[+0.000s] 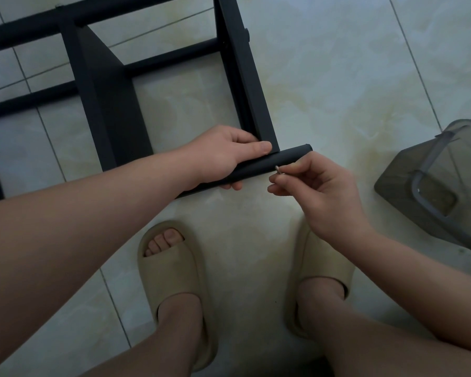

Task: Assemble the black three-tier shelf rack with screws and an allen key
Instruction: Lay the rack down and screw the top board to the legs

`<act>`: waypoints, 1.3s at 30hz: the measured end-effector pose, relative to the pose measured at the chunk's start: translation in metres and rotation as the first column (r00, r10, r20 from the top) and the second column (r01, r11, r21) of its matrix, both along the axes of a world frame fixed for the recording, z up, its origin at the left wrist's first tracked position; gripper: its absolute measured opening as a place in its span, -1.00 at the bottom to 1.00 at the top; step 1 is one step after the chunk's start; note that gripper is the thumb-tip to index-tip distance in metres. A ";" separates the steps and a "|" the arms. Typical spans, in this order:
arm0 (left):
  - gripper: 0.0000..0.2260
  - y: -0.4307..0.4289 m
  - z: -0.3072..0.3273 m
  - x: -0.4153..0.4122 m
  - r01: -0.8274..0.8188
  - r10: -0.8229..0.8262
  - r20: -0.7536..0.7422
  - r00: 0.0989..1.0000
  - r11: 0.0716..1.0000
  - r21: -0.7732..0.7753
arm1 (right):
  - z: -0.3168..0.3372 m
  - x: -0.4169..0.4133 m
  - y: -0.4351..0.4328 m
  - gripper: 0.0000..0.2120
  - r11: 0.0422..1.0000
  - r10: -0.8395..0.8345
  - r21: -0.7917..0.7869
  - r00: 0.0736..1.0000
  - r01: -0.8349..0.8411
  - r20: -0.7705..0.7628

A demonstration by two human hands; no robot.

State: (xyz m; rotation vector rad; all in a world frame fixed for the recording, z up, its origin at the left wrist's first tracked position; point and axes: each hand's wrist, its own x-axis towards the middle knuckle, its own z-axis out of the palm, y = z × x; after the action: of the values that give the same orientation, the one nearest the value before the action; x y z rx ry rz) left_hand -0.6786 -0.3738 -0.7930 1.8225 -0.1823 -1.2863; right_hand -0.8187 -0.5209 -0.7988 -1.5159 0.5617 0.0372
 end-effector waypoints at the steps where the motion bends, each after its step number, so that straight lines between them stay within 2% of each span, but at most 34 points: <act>1: -0.77 0.000 0.000 0.000 0.000 0.000 0.003 1.000 1.000 0.001 | 0.000 0.000 0.000 -0.77 1.000 0.000 0.001 1.000 0.000 0.000; 7: -0.77 0.000 0.001 0.000 0.003 -0.003 0.006 1.000 1.000 0.006 | 0.003 0.001 0.003 -0.79 0.996 -0.046 0.075 0.999 0.047 -0.013; 11: -0.76 -0.001 0.002 0.000 0.010 -0.010 0.005 1.000 1.000 0.009 | 0.006 0.002 0.003 -0.84 0.979 -0.081 0.181 0.994 0.093 -0.070; 15: -0.75 0.000 0.001 0.000 0.007 -0.007 0.003 1.000 1.000 0.007 | 0.010 0.005 0.003 -0.86 0.970 -0.092 0.216 0.990 0.112 -0.104; 18: -0.75 0.000 0.001 0.000 0.006 -0.006 0.007 1.000 1.000 0.001 | 0.009 0.005 0.003 -0.82 0.987 -0.067 0.142 0.994 0.079 -0.086; 24: -0.77 0.000 -0.001 0.000 -0.008 0.008 0.001 1.000 1.000 -0.006 | 0.005 0.003 0.001 -0.77 0.987 0.057 -0.149 0.997 -0.063 -0.042; 26: -0.77 0.000 -0.001 0.000 -0.008 0.008 0.003 1.000 1.000 -0.009 | 0.004 0.002 0.001 -0.78 0.982 0.062 -0.176 0.997 -0.069 -0.046; 28: -0.77 0.000 -0.001 0.000 -0.008 0.008 0.001 1.000 1.000 -0.011 | 0.005 0.001 0.003 -0.79 0.994 0.016 -0.110 0.998 -0.022 -0.055; 33: -0.76 0.001 0.000 0.000 -0.001 0.001 -0.001 1.000 1.000 -0.008 | 0.011 0.004 0.005 -0.84 0.976 -0.091 0.188 0.989 0.113 -0.119; 36: -0.76 0.001 0.001 0.000 0.002 -0.003 -0.004 1.000 1.000 -0.008 | 0.014 0.005 0.005 -0.85 0.968 -0.091 0.222 0.987 0.119 -0.133; 39: -0.76 0.001 0.001 0.000 0.001 -0.001 -0.008 1.000 1.000 -0.009 | 0.014 0.007 0.003 -0.82 0.983 -0.065 0.163 0.991 0.084 -0.118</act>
State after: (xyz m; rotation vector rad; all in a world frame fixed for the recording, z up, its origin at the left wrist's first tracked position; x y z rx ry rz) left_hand -0.6782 -0.3728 -0.7919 1.8096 -0.1840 -1.2918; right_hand -0.8118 -0.5178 -0.7847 -1.3334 0.6884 0.1102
